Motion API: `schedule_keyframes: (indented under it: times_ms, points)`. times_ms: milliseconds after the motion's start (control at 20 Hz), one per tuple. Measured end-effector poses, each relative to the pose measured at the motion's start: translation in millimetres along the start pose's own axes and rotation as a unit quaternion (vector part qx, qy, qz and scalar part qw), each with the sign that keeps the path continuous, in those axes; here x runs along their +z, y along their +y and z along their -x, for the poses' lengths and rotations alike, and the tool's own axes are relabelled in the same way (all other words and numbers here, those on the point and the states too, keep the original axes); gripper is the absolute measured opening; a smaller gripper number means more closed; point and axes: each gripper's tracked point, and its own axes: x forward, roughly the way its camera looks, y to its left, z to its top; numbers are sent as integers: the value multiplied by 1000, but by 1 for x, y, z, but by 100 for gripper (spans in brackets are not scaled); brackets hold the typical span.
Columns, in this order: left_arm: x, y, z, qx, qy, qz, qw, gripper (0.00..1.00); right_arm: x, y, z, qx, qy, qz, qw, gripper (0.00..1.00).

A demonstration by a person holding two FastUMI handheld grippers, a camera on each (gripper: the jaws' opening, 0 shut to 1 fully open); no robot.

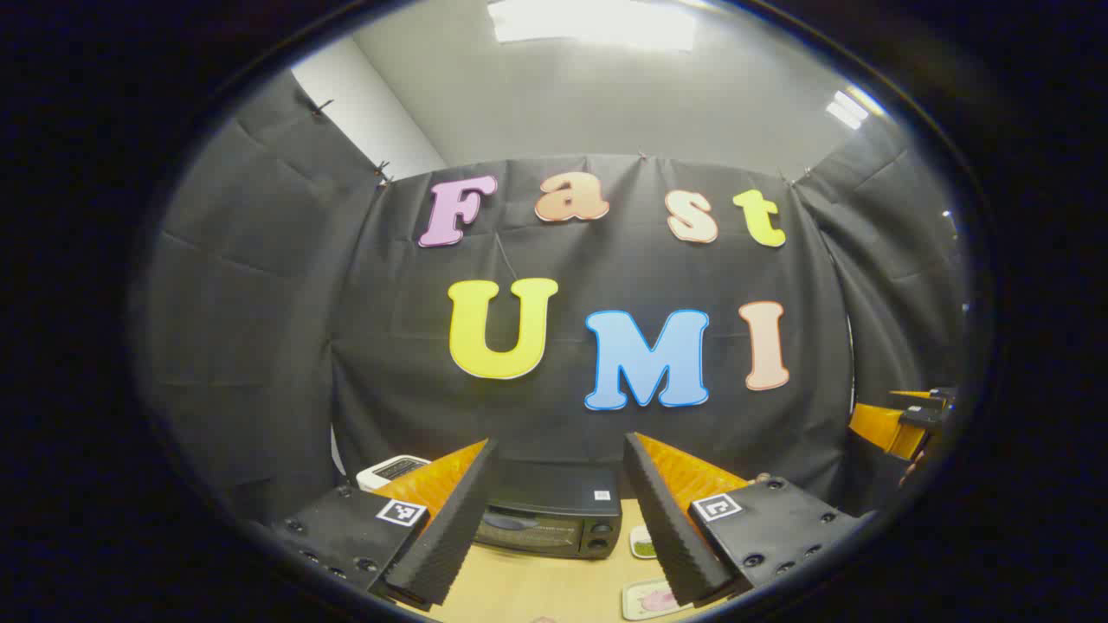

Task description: Open the electric oven with the left hand, put the food in, and close the electric oven.

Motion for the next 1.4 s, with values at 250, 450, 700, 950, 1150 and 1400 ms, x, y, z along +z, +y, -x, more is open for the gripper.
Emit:
schedule_keyframes:
  times_ms: [250, 450, 700, 950, 1150, 1400]
  points:
    - [-4, -1, -11, -31, 6, 9, 999, 96, 1, 11, -5, -13, 6, -13, 1000, 98]
    - [-13, -3, -21, -56, 13, 12, 998, 95, 0, 11, -8, -36, 6, -47, 998, 97]
    - [-23, 11, -35, -63, 24, 14, 998, 92, -2, 6, -13, -65, 10, -45, 997, 97]
    - [-51, 28, -58, -66, 63, 10, 996, 99, -10, 16, -17, -68, 20, -34, 997, 98]
    - [-89, 30, -86, -87, 108, 6, 990, 96, -18, 24, -20, -64, 31, -17, 997, 98]
    - [-165, 30, -124, -100, 210, 16, 973, 94, -25, 28, -18, -72, 39, -5, 997, 98]
